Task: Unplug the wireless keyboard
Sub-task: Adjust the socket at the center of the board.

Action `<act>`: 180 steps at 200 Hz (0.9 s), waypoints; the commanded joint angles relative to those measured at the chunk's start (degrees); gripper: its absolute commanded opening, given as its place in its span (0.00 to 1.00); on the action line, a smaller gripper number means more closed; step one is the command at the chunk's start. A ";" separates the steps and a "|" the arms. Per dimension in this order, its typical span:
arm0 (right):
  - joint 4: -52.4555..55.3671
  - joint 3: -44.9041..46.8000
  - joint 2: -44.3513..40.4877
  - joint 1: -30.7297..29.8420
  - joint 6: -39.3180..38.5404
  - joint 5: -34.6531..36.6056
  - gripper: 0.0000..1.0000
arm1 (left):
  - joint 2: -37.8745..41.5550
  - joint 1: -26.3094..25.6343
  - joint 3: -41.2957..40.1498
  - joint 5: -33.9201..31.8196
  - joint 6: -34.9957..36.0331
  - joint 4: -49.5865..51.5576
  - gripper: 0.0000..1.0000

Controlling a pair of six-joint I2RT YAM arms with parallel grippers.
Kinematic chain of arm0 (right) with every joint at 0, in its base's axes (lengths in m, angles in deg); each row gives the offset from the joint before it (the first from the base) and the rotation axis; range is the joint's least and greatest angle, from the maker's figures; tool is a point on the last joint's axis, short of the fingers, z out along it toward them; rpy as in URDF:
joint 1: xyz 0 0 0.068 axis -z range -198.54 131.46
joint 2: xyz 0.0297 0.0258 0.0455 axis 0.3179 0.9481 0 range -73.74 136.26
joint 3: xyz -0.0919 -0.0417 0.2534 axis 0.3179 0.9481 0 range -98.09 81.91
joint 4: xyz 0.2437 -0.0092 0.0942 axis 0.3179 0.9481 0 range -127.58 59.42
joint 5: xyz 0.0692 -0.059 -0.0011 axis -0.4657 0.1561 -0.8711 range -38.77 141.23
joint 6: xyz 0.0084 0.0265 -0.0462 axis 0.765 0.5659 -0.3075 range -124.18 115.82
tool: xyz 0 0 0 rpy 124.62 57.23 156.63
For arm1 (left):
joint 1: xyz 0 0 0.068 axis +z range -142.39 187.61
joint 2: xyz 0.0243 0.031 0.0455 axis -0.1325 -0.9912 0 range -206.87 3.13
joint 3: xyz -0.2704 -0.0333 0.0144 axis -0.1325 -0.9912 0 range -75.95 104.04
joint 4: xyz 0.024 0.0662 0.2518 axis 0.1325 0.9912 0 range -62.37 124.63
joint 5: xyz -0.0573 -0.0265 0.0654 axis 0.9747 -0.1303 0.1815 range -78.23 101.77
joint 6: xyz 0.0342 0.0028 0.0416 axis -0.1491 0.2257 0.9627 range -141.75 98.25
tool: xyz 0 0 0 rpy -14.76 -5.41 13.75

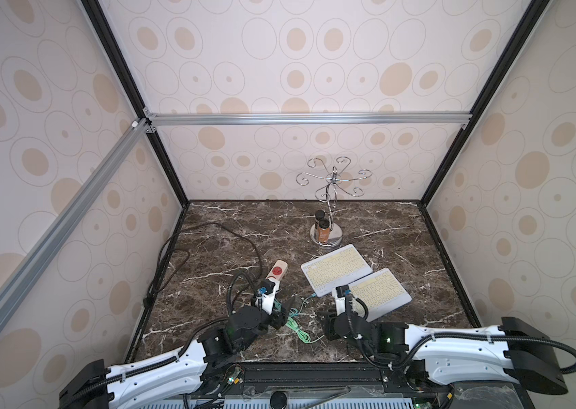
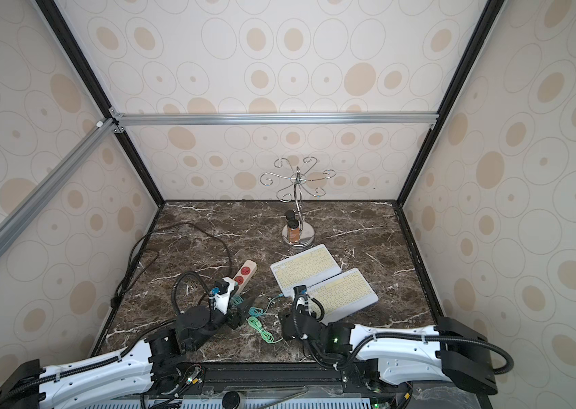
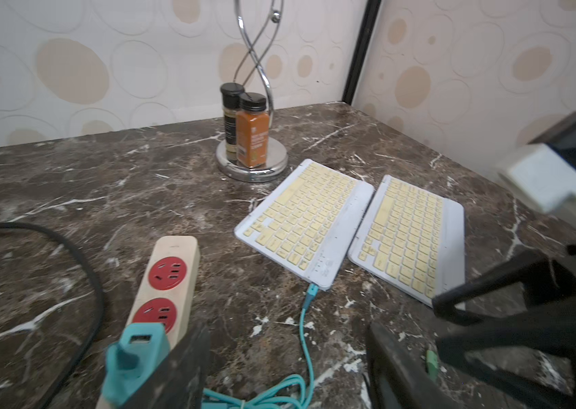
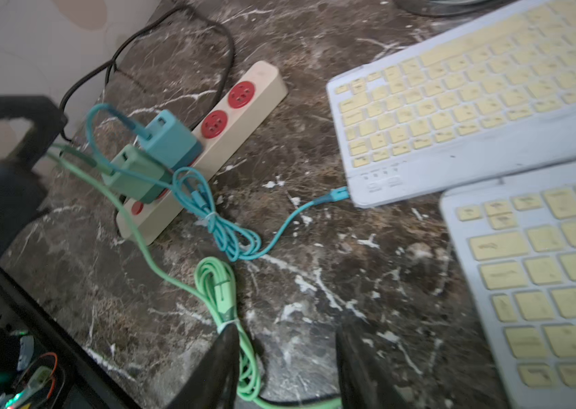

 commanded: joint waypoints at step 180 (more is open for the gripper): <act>2.33 -28.62 39.60 -0.57 -1.64 -9.32 0.22 | 13.95 21.57 -10.17 5.46 -19.64 8.30 0.53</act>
